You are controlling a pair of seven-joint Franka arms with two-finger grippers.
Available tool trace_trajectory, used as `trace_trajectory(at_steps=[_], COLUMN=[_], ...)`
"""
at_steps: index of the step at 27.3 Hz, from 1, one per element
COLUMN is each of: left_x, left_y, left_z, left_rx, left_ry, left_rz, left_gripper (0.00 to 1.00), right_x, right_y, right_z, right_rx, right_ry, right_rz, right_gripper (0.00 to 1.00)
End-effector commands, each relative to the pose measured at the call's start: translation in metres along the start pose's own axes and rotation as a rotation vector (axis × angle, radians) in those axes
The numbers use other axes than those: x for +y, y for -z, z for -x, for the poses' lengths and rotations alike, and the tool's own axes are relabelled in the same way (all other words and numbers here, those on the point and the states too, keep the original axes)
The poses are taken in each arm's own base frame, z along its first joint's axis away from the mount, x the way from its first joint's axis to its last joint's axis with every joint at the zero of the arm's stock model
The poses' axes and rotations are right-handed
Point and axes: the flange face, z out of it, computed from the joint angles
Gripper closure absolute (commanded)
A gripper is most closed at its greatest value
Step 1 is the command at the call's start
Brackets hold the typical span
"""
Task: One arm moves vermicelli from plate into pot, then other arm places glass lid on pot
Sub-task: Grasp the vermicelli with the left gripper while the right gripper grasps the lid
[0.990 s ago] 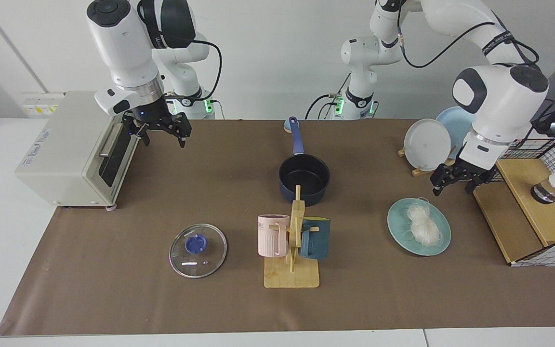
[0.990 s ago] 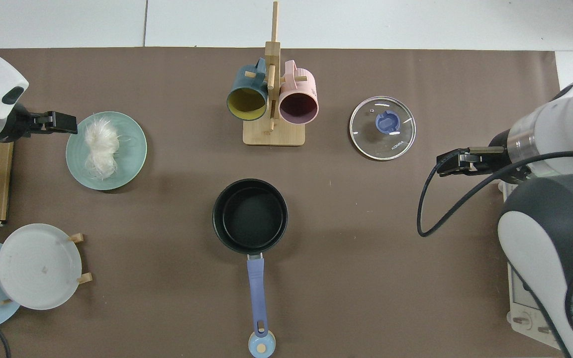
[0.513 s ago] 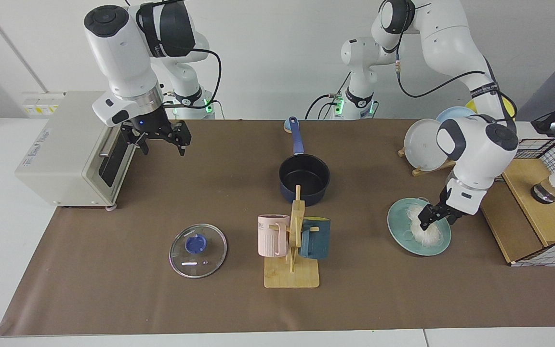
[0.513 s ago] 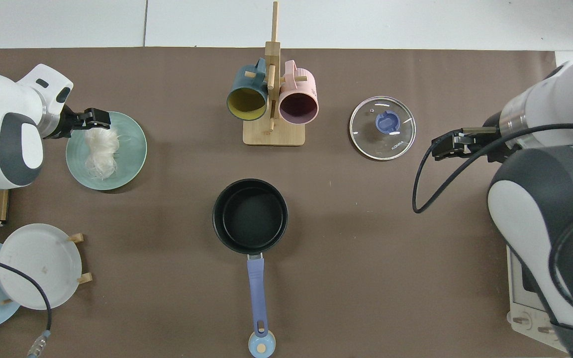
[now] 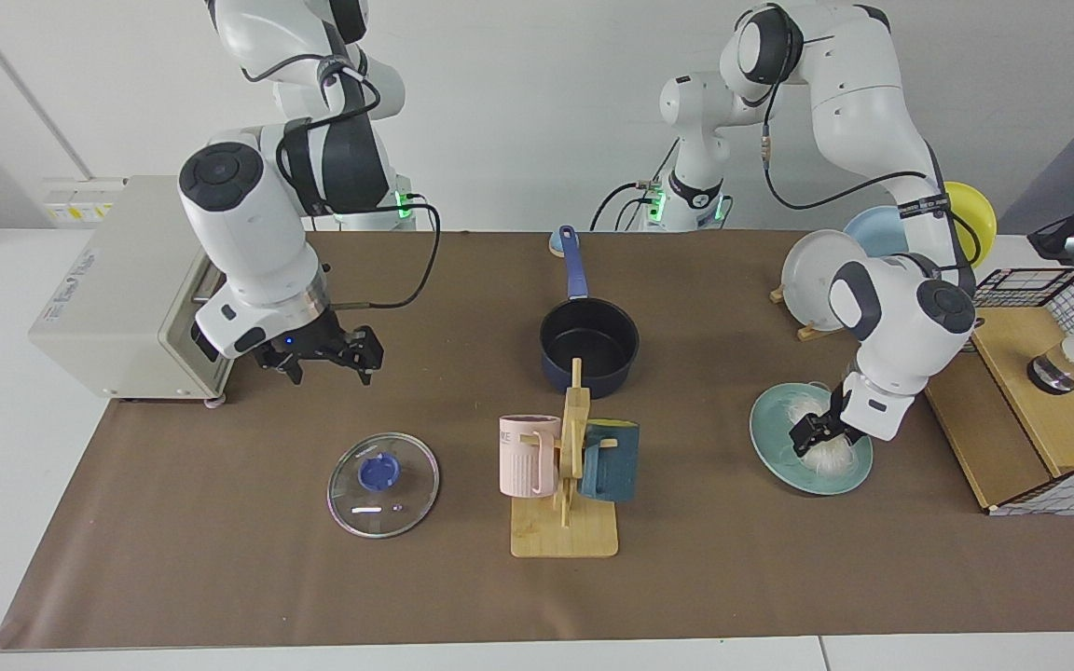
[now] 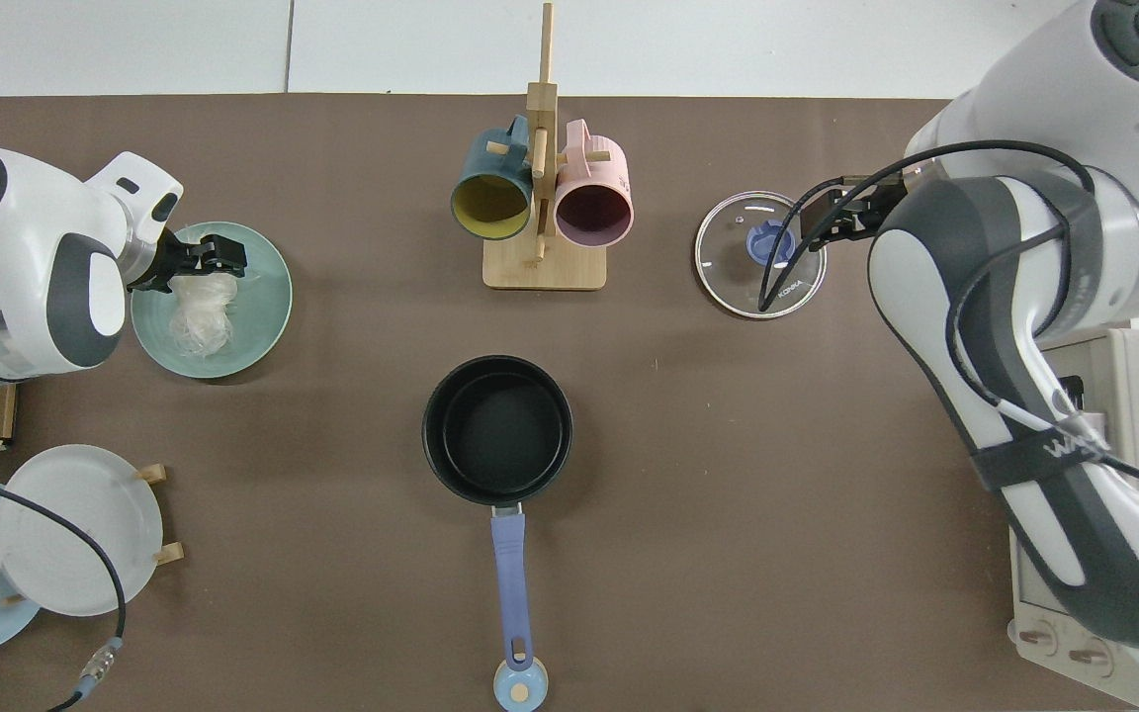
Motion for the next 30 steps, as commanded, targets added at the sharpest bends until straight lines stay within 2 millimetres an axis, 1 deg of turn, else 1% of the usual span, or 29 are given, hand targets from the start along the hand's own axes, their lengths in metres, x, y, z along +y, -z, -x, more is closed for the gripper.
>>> trace_trajectory(at_steps=[1,2,3,4,8,10,11,12,13,15,18,20,22,27,29,30], left_x=[0.002,0.000,0.000,0.001,0.000,0.004,0.006,0.010,0.012,0.020,0.024,0.029,0.040,0.064,0.075,0.082], left_y=[-0.006,-0.006,-0.006,-0.007,-0.003,0.006,0.013,0.018,0.027,0.052,0.088,0.108,0.135,0.182,0.202,0.209], left_z=[0.001,0.002,0.002,0.003,0.001,-0.002,-0.004,-0.004,-0.006,-0.007,-0.001,0.007,0.017,0.044,0.058,0.066], left_rx=[-0.021,-0.026,-0.029,-0.032,-0.043,-0.033,-0.027,-0.024,-0.016,0.015,0.028,0.007,-0.002,-0.043,-0.057,-0.069], left_ry=[0.013,0.014,0.015,0.018,0.023,0.020,0.015,0.012,0.012,0.009,0.019,0.022,0.029,0.056,0.063,0.065], left_rz=[0.014,0.015,0.015,0.018,0.025,0.027,0.028,0.028,0.028,0.037,0.045,0.045,0.052,0.054,0.052,0.050], left_gripper=[0.30,0.48,0.73,1.00,1.00,1.00,1.00,1.00,1.00,1.00,1.00,1.00,1.00,1.00,1.00,1.00], right_x=[-0.008,-0.010,-0.012,-0.014,-0.027,-0.041,-0.043,-0.045,-0.045,-0.043,-0.041,-0.041,-0.042,-0.041,-0.041,-0.041], right_y=[-0.034,-0.041,-0.049,-0.058,-0.093,-0.106,-0.116,-0.121,-0.123,-0.129,-0.140,-0.150,-0.158,-0.160,-0.164,-0.168], right_z=[-0.027,-0.030,-0.033,-0.035,-0.045,-0.046,-0.047,-0.047,-0.048,-0.048,-0.050,-0.051,-0.053,-0.054,-0.052,-0.051], right_rx=[0.032,0.035,0.037,0.040,0.081,0.091,0.089,0.091,0.093,0.087,0.089,0.083,0.089,0.097,0.089,0.083], right_ry=[0.025,0.022,0.016,0.012,0.056,0.087,0.092,0.097,0.099,0.099,0.110,0.123,0.152,0.169,0.176,0.181], right_rz=[-0.013,-0.015,-0.017,-0.018,0.035,0.038,0.038,0.040,0.041,0.041,0.038,0.040,0.049,0.064,0.065,0.065], right_gripper=[0.01,0.01,0.01,0.01,0.01,0.01,0.01,0.01,0.01,0.01,0.01,0.01,0.01,0.01,0.01,0.01])
